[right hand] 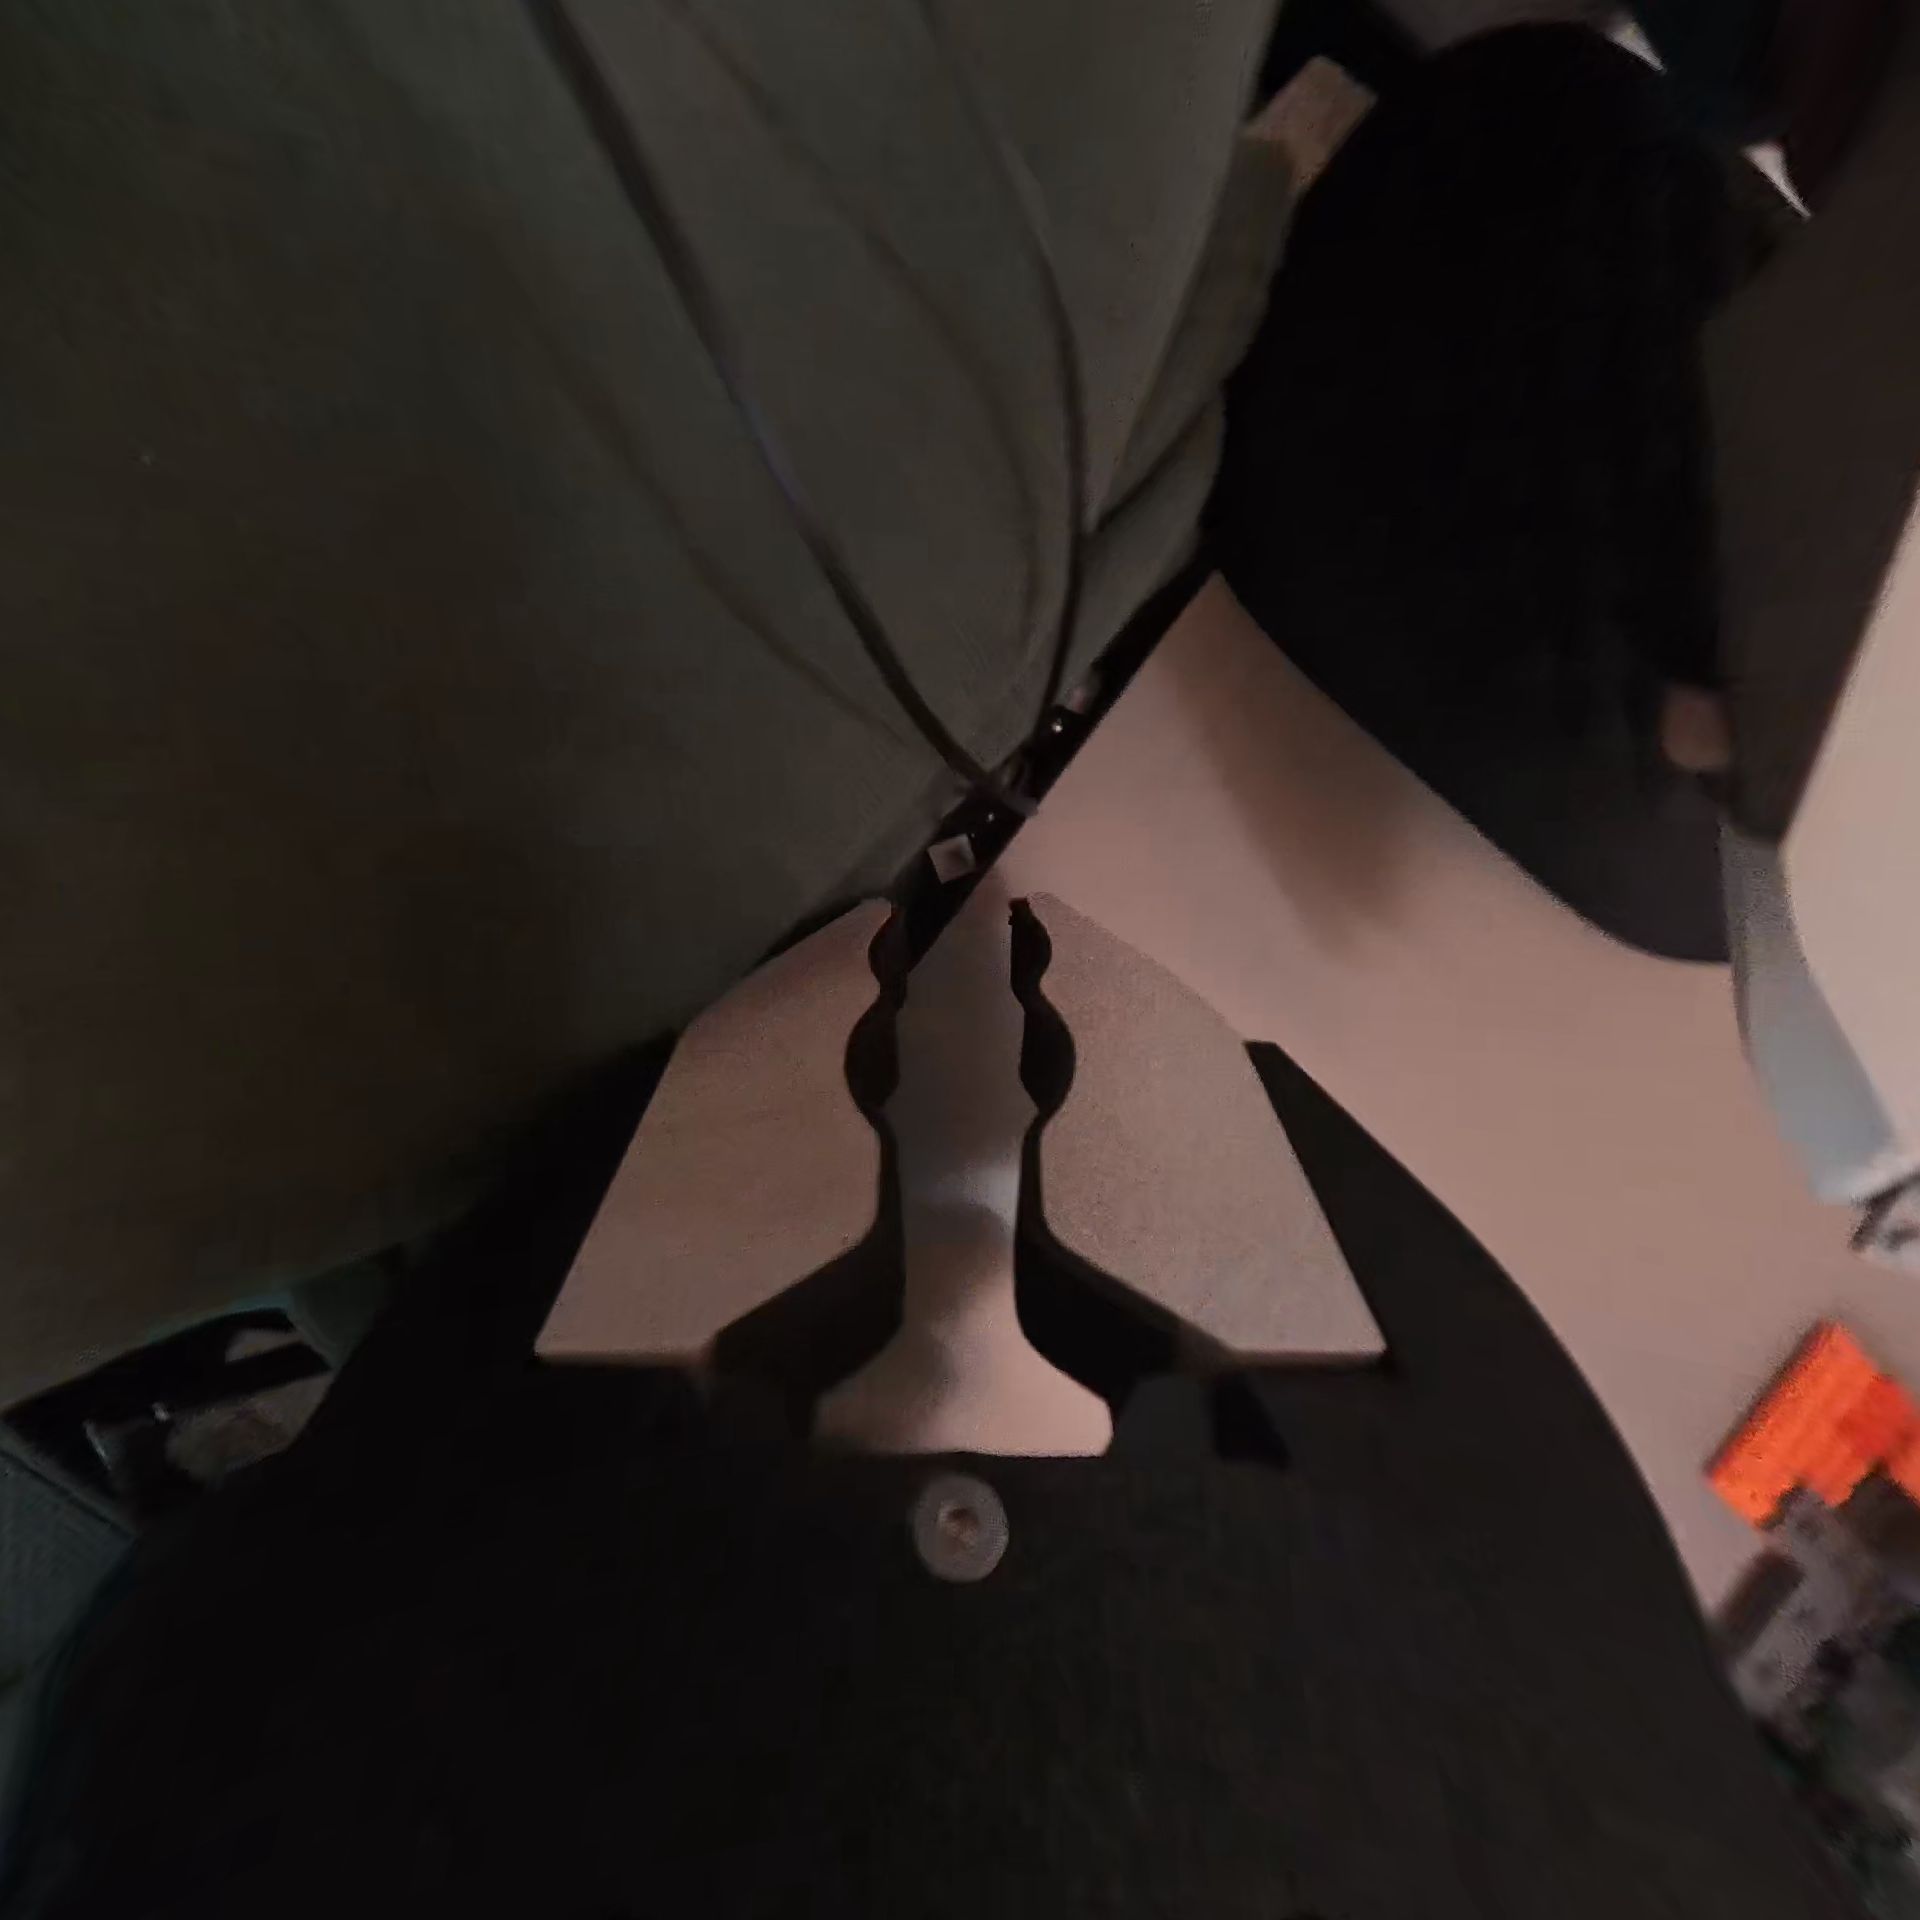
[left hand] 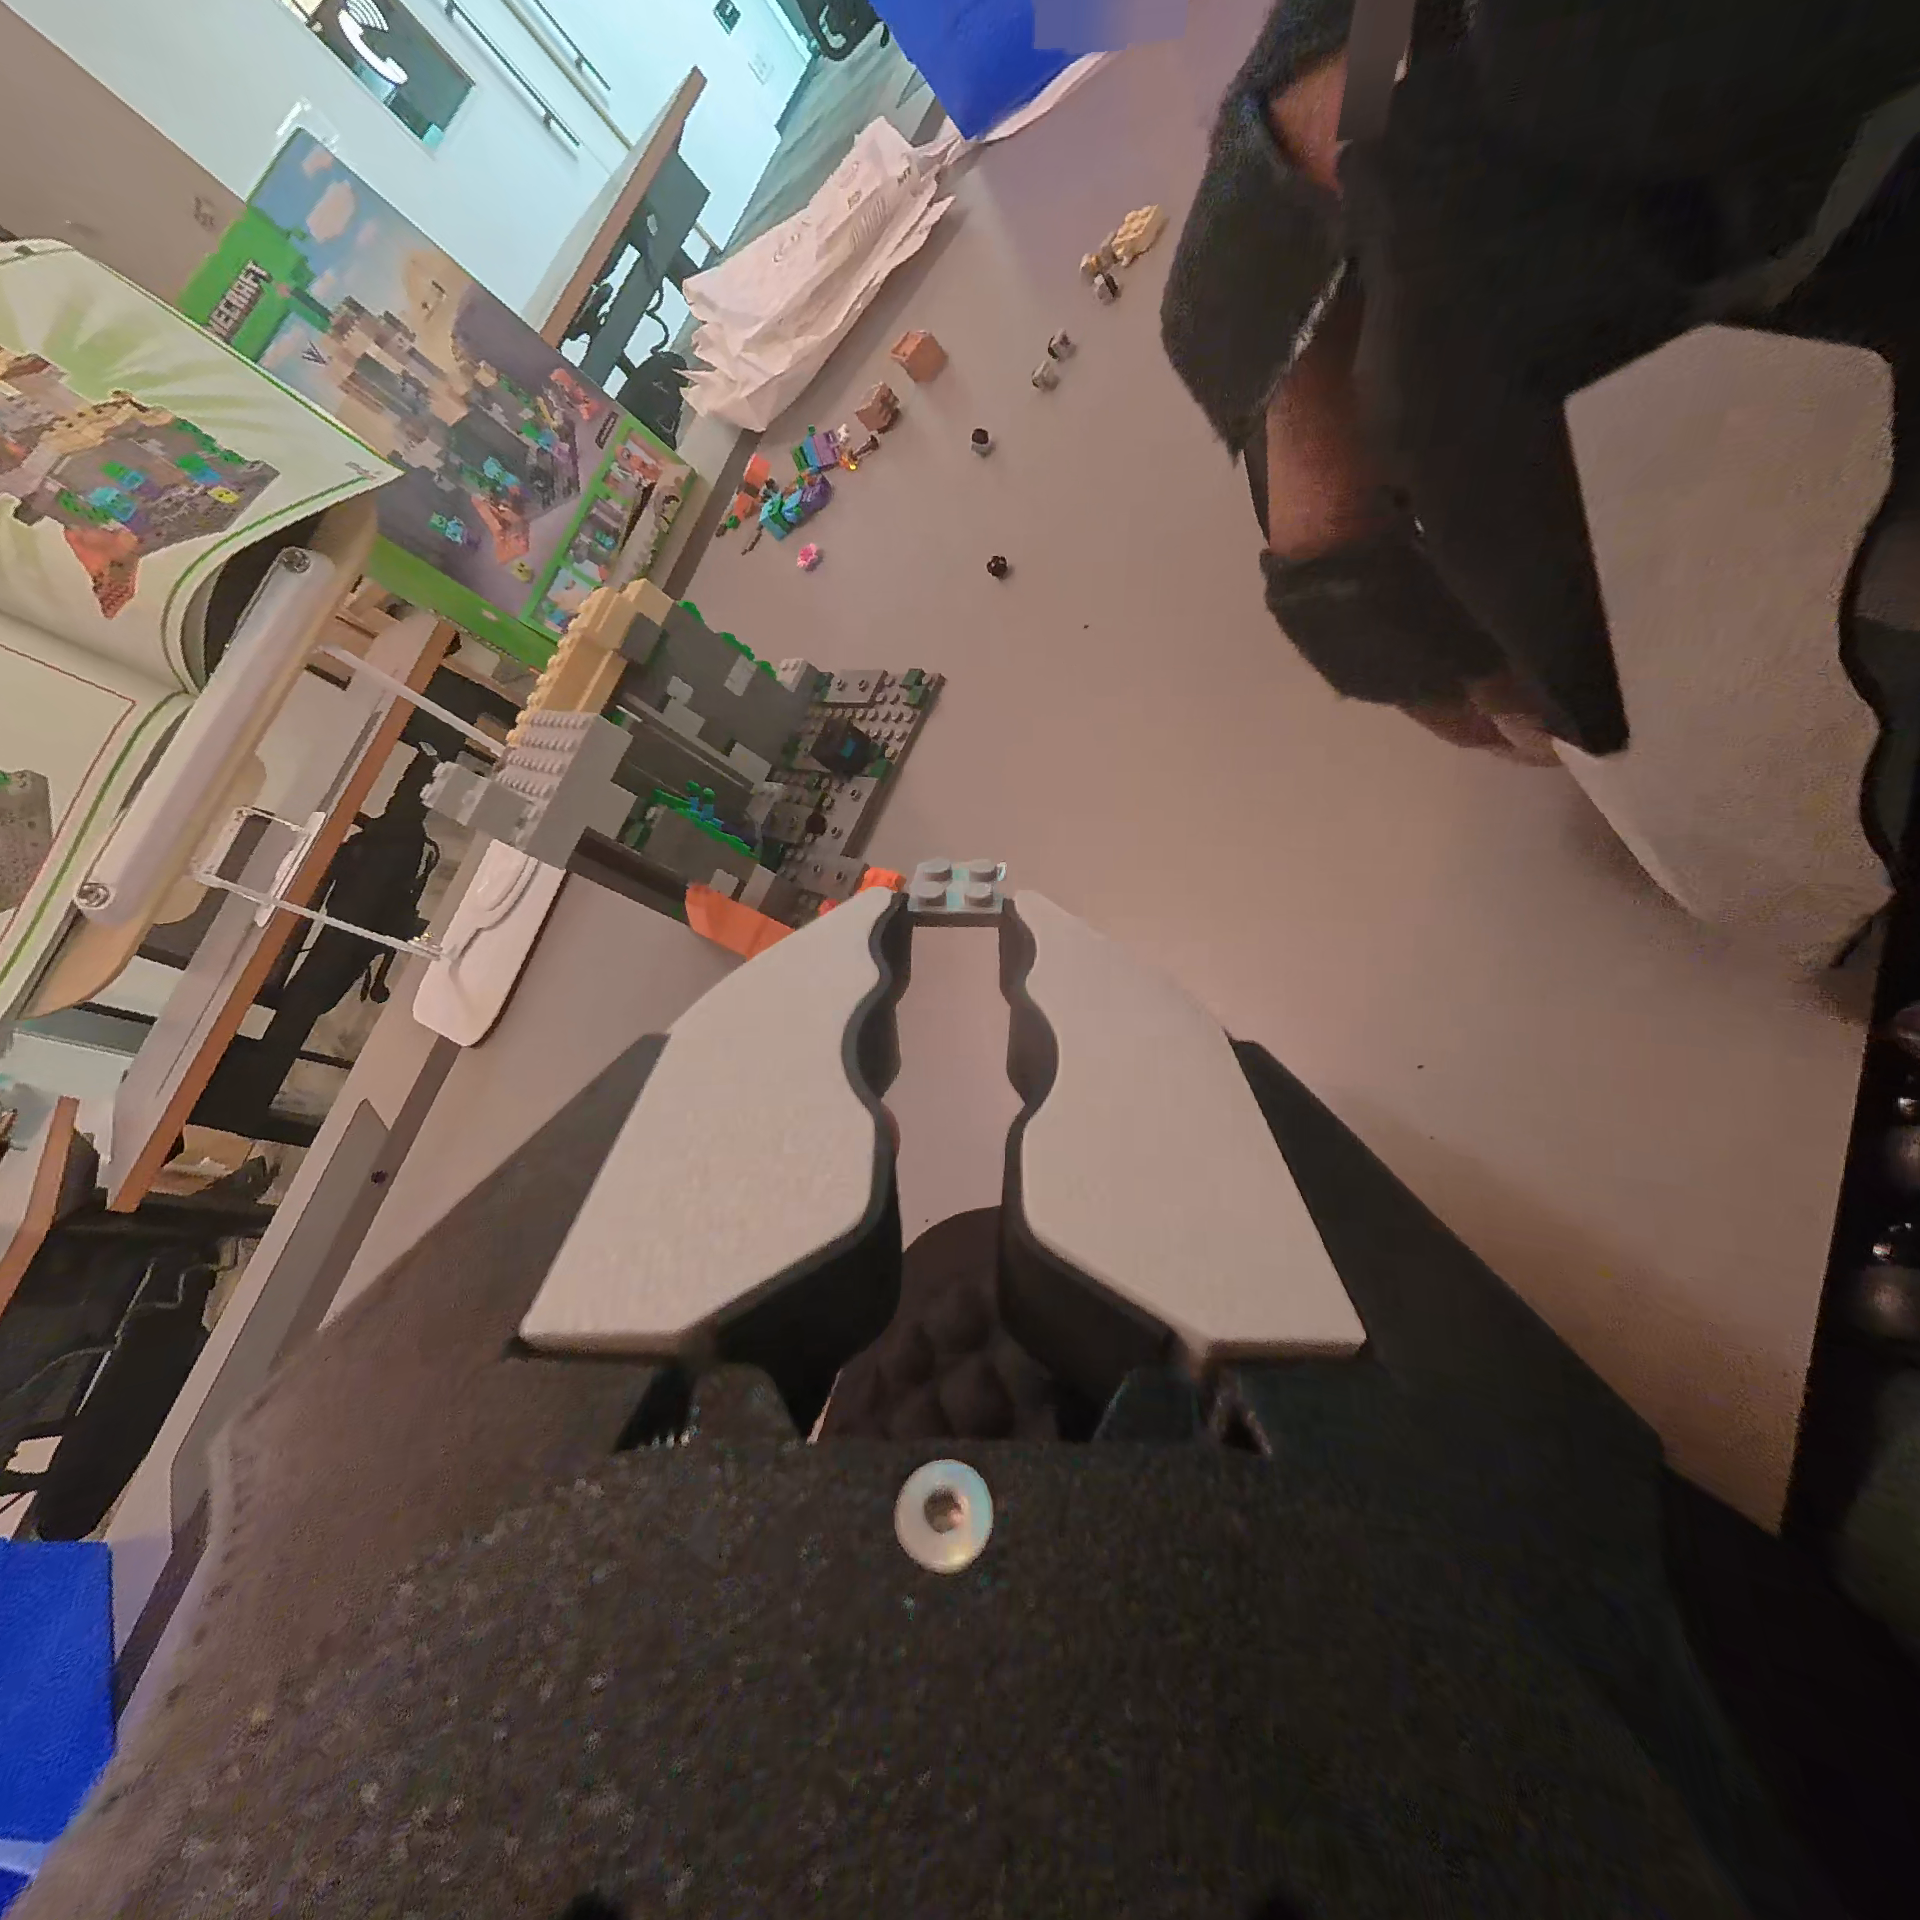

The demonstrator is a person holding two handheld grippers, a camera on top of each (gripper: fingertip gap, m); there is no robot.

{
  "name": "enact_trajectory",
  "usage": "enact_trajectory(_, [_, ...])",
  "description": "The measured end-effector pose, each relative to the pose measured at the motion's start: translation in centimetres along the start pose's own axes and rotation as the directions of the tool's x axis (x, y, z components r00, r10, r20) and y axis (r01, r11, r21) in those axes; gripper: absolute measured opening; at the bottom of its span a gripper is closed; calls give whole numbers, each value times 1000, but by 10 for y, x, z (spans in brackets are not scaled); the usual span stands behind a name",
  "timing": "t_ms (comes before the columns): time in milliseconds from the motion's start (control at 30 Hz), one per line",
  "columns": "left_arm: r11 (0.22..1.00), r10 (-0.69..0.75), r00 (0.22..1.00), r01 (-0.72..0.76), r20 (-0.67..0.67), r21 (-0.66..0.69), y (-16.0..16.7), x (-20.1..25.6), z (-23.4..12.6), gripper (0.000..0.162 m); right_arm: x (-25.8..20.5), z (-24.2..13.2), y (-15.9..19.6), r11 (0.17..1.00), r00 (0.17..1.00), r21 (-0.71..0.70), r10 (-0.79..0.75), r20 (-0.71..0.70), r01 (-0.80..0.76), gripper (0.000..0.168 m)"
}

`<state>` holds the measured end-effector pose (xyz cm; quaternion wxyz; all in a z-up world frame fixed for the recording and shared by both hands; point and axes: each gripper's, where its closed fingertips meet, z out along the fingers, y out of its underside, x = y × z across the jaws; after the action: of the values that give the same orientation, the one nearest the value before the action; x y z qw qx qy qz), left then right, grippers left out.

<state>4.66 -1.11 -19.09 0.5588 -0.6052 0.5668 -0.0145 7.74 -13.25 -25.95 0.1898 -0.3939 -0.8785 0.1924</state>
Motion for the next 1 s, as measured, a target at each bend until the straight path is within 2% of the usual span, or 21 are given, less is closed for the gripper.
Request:
enact_trajectory(200, [1000, -2, 1000, 2, -9, -16, 6, 4, -5, 16, 0, 11, -4, 978, 979, -56, -201, 13, 202, 17])
enact_trajectory(433, [1000, -10, 1000, 10, -16, -15, 10, 9, -9, 16, 0, 17, -6, 920, 929, -134, -370, 14, 368, 18])
enact_trajectory(500, [1000, -11, 1000, 11, -19, -13, 10, 11, -10, 16, -3, 22, -3, 896, 911, -171, -412, 22, 410, 9])
enact_trajectory(567, [1000, -9, 1000, 9, -20, -13, 11, 12, -11, 16, -2, 23, -2, 878, 895, -186, -447, 7, 440, 8])
enact_trajectory(767, [1000, -15, 1000, 15, -21, -17, 14, 12, -13, 16, -2, 16, -3, 910, 917, -164, -395, -55, 382, 7])
enact_trajectory(1000, [1000, -19, 1000, 19, -17, -15, 14, 9, -12, 16, 6, -22, -6, 990, 974, 37, -127, -189, 137, 7])
